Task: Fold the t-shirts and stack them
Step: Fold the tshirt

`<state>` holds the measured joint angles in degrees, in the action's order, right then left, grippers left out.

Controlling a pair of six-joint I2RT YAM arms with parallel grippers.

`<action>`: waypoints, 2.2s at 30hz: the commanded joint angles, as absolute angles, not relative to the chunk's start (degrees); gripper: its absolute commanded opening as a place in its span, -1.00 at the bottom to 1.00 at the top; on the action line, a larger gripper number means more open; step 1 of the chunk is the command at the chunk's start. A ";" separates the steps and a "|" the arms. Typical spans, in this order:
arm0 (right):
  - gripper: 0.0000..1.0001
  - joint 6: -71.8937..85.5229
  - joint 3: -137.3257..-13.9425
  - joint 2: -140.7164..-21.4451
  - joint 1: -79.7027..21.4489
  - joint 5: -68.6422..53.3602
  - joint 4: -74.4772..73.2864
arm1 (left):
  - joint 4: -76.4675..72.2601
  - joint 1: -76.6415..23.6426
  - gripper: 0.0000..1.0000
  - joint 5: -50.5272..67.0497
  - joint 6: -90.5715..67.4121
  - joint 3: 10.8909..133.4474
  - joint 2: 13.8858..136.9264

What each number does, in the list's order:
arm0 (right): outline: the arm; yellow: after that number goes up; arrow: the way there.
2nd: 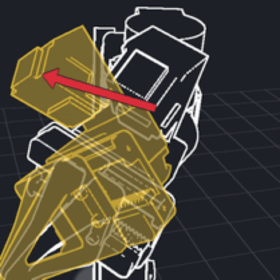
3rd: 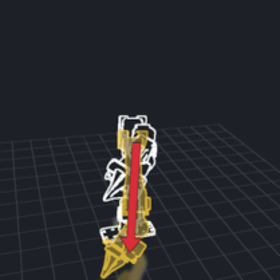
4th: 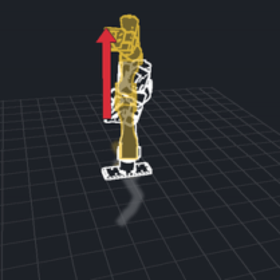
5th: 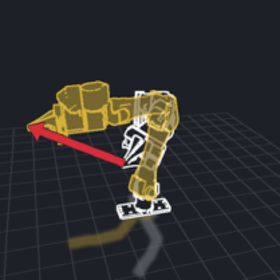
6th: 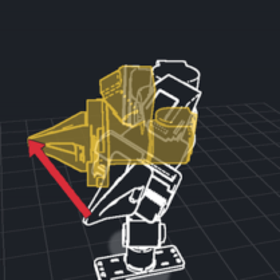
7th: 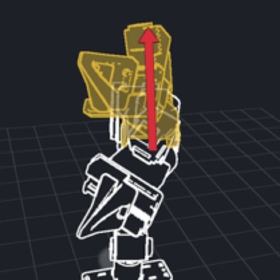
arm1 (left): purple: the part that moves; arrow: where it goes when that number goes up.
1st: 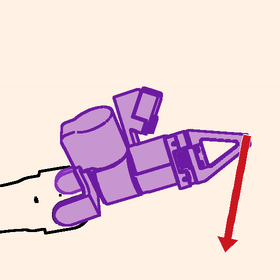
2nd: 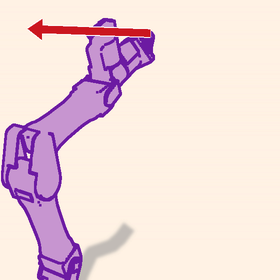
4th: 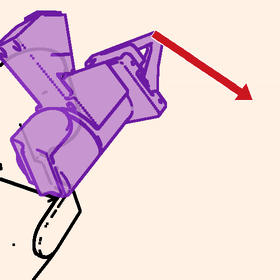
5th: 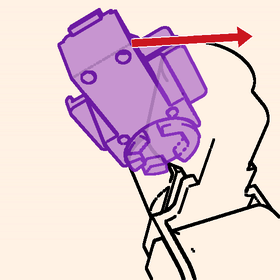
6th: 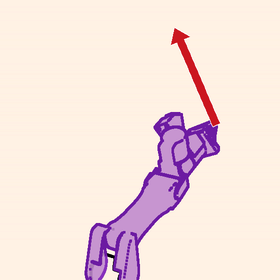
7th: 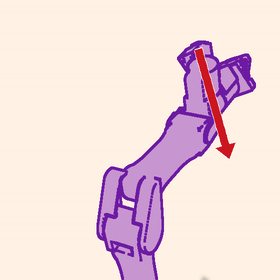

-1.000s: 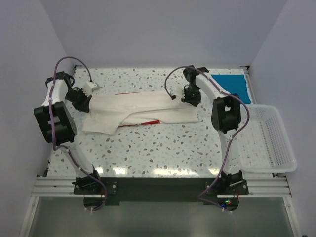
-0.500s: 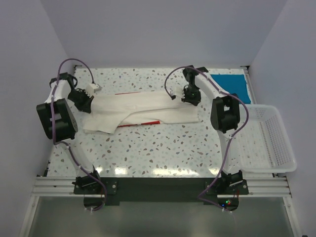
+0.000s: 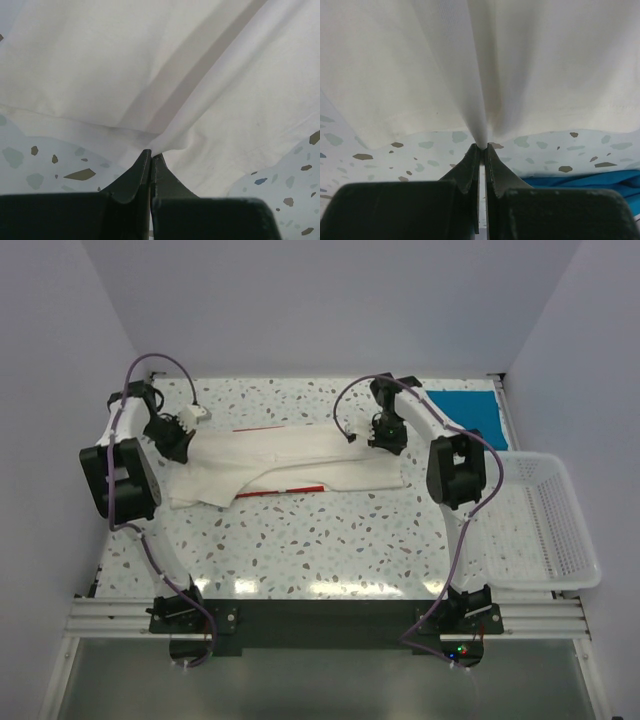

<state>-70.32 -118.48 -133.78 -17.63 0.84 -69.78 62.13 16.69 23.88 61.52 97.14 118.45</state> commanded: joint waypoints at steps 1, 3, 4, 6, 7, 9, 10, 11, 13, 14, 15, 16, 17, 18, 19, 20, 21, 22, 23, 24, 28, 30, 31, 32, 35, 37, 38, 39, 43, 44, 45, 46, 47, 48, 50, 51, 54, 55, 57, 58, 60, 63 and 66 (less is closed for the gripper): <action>-1.00 -71.10 -118.12 -133.24 -17.31 3.16 -70.40 | 60.38 16.09 -1.00 23.03 61.52 99.75 119.18; -1.00 -71.10 -118.04 -133.24 -17.31 3.08 -70.23 | 59.77 16.08 -1.00 22.94 61.26 99.84 119.44; -1.00 -71.10 -118.04 -133.24 -17.23 3.08 -70.22 | 59.68 15.91 -1.00 23.03 61.17 100.10 119.79; -1.00 -70.84 -117.86 -133.24 -17.23 2.99 -70.14 | 59.59 15.56 -1.00 23.03 60.91 100.37 120.14; -1.00 -70.75 -117.77 -133.24 -17.31 2.99 -69.88 | 59.42 15.38 -1.00 23.11 60.56 100.72 120.58; -0.88 -69.61 -118.04 -133.24 -17.31 3.16 -69.96 | 60.11 15.47 -0.86 23.38 59.07 101.51 121.02; -0.77 -69.00 -118.39 -133.24 -17.23 3.16 -70.31 | 60.73 15.73 -0.75 23.64 58.45 102.99 121.37; -0.66 -67.34 -119.26 -133.16 -17.05 2.99 -71.36 | 61.78 16.25 -0.63 24.16 57.93 103.88 121.46; -0.23 -64.70 -120.32 -132.54 -15.92 1.50 -72.07 | 64.85 18.62 -0.35 27.24 56.52 106.42 121.20; -0.16 -61.73 -121.45 -131.67 -15.56 0.71 -73.11 | 65.73 19.68 -0.28 28.29 55.73 107.22 120.59; -0.11 -59.96 -121.90 -131.14 -15.12 0.09 -73.65 | 67.83 20.91 -0.19 30.56 54.59 107.84 120.32; -0.06 -57.94 -122.17 -130.61 -14.16 -1.48 -74.09 | 69.42 23.44 -0.17 31.72 54.41 108.97 119.80; -0.06 -53.83 -122.69 -129.56 -13.63 -2.63 -75.57 | 70.91 24.51 -0.14 32.60 54.23 109.07 119.45; -0.06 -51.27 -122.78 -129.03 -13.28 -3.59 -75.93 | 72.93 25.57 -0.10 33.91 54.05 108.90 118.92; -0.06 -48.37 -122.61 -128.59 -12.14 -6.04 -76.11 | 73.65 27.93 -0.09 34.71 53.97 107.50 118.39; -0.07 -42.60 -122.26 -127.97 -11.52 -7.37 -76.81 | 74.44 29.17 -0.08 36.37 53.88 106.45 117.00; -0.09 -39.58 -121.99 -127.71 -10.90 -8.60 -77.25 | 75.31 30.22 -0.07 36.73 54.23 105.04 116.29; -0.10 -36.68 -121.56 -127.62 -9.59 -11.57 -77.43 | 75.24 31.71 -0.07 36.65 54.32 101.29 114.28; -0.13 -31.78 -120.16 -127.53 -8.97 -12.99 -78.13 | 74.80 32.34 -0.07 36.65 54.32 98.90 113.21; -0.14 -29.64 -119.19 -127.09 -8.44 -14.31 -78.13 | 73.40 32.95 -0.07 36.65 54.49 96.61 112.16; -0.16 -22.86 -112.16 -125.07 -6.68 -19.42 -74.80 | 69.53 34.19 -0.06 36.30 53.70 85.53 107.94; -0.17 -22.06 -109.69 -124.72 -6.51 -20.04 -73.39 | 67.78 34.19 -0.06 36.65 52.39 82.46 107.40; -0.19 -21.10 -108.47 -124.80 -6.59 -19.95 -72.17 | 67.42 34.19 -0.06 36.74 52.12 81.75 107.40; -0.20 -20.92 -108.37 -125.07 -6.59 -19.95 -71.90 | 66.98 34.19 -0.06 36.91 51.95 81.04 107.23; -0.21 -19.08 -108.72 -125.86 -6.59 -20.04 -70.15 | 64.87 34.10 -0.04 36.65 50.28 79.46 106.96; -0.21 -18.63 -109.07 -126.38 -6.59 -20.91 -69.79 | 64.16 34.19 -0.03 36.65 49.66 78.75 107.05; -0.21 -18.28 -109.42 -127.17 -6.59 -21.18 -69.87 | 63.99 34.19 -0.03 36.39 49.66 78.40 107.14; -0.21 -18.19 -109.34 -127.53 -6.59 -21.62 -69.87 | 64.07 34.19 -0.03 36.39 49.57 78.05 107.40; -0.20 -18.19 -109.25 -128.67 -6.59 -22.41 -70.05 | 64.33 34.19 -0.01 36.65 49.75 77.87 108.28; -0.20 -18.19 -109.16 -128.85 -6.68 -22.33 -70.05 | 64.34 34.10 0.00 36.56 49.83 77.78 108.46; -0.20 -18.19 -109.07 -129.11 -6.59 -22.24 -69.96 | 64.25 34.10 0.00 36.48 49.83 77.78 108.72; -0.20 -18.28 -108.81 -129.20 -6.59 -22.15 -69.96 | 64.25 34.10 0.00 36.39 49.92 77.70 109.16; -0.20 -18.28 -108.29 -129.29 -6.59 -22.06 -69.79 | 64.34 34.10 0.00 36.30 49.92 77.70 109.33; -0.19 -18.28 -108.11 -129.46 -6.59 -22.06 -69.70 | 63.55 34.10 0.00 35.78 49.75 77.43 109.42; -0.19 -18.37 -107.41 -129.64 -6.59 -22.41 -69.61 | 62.67 34.19 0.00 35.51 49.31 77.34 109.69; -0.20 -18.37 -107.14 -129.64 -6.59 -22.41 -69.52 | 62.41 33.93 0.01 35.59 49.22 77.52 109.95; -0.21 -18.37 -106.70 -129.73 -6.59 -22.94 -69.34 | 61.70 33.14 0.00 35.24 48.60 77.87 111.35; -0.23 -18.37 -106.70 -129.81 -6.59 -22.94 -69.35 | 61.35 32.87 0.00 35.16 48.52 77.87 111.88; -0.25 -18.46 -106.70 -129.90 -6.59 -22.94 -69.26 | 60.21 32.09 -0.02 34.80 47.90 78.13 112.23; -0.26 -18.54 -106.79 -129.99 -6.59 -22.94 -69.52 | 60.03 31.73 -0.02 34.80 47.81 78.22 112.76; -0.35 -18.72 -106.87 -130.17 -6.59 -23.11 -69.70 | 60.03 31.12 -0.04 35.33 47.46 78.92 113.46; -0.38 -18.90 -106.70 -130.25 -6.50 -23.20 -69.87 | 59.85 30.32 -0.07 35.77 47.11 79.54 114.08; -0.41 -18.90 -106.70 -130.34 -6.42 -23.29 -69.87 | 60.12 29.88 -0.16 36.12 47.28 79.89 114.70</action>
<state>-19.11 -106.56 -130.15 -6.63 -21.21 -69.80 61.30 30.33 34.26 47.92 78.00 113.93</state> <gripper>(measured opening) 0.299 0.433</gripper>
